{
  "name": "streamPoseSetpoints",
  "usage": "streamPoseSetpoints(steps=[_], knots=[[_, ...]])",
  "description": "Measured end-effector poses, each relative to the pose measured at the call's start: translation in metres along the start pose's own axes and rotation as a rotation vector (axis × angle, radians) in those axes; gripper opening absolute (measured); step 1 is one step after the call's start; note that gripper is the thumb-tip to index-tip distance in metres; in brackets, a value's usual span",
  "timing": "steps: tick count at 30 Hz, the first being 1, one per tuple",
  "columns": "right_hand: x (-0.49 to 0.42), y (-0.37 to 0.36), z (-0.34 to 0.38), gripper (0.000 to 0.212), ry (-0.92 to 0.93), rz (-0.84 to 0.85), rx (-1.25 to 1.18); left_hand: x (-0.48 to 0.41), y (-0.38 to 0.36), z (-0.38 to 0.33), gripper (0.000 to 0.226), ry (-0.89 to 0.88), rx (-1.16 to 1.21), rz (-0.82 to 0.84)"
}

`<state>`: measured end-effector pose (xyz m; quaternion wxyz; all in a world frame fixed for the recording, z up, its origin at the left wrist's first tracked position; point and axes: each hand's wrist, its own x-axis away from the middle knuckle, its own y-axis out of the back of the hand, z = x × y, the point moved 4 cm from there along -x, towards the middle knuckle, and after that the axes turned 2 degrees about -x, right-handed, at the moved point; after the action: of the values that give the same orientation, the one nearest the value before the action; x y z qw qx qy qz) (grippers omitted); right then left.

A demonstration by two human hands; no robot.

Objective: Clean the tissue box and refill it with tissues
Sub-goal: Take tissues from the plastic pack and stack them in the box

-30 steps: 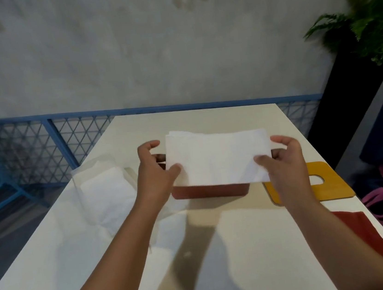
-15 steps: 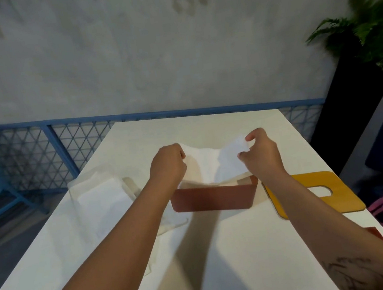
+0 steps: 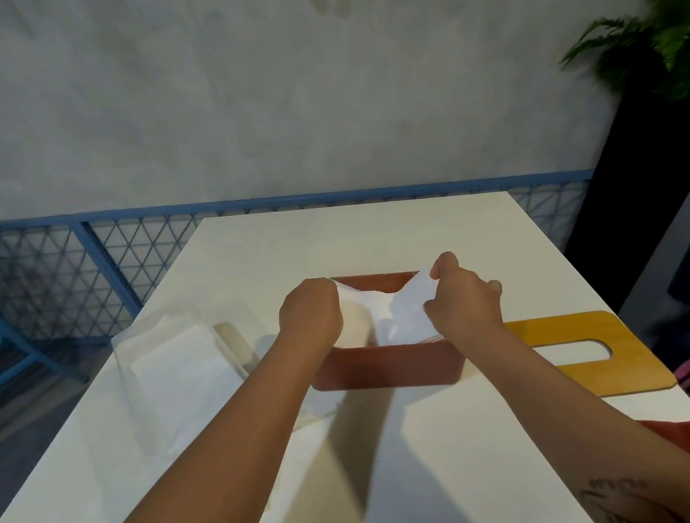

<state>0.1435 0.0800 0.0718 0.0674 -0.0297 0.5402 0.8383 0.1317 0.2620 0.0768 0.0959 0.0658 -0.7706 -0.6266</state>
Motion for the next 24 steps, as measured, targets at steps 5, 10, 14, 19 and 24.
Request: streamPoseSetpoints(steps=[5,10,14,19,24], knots=[[-0.004,-0.001,0.002,0.028,0.073,-0.003,0.276,0.003,0.000,-0.005,0.031,-0.036,-0.159,-0.056],[-0.004,0.002,0.004,0.030,0.190,-0.010,0.349,0.001,-0.005,-0.009,0.030,-0.150,-0.332,-0.148],[-0.004,-0.002,0.014,0.033,0.275,0.211,0.196,-0.005,-0.010,-0.015,0.030,-0.216,-0.259,-0.075],[-0.008,-0.018,0.022,0.047,0.256,0.502,0.314,-0.015,-0.018,-0.017,0.032,-0.130,-0.167,0.186],[-0.008,-0.022,0.024,0.037,0.348,0.536,0.399,-0.019,-0.022,-0.019,0.005,-0.164,-0.207,0.264]])
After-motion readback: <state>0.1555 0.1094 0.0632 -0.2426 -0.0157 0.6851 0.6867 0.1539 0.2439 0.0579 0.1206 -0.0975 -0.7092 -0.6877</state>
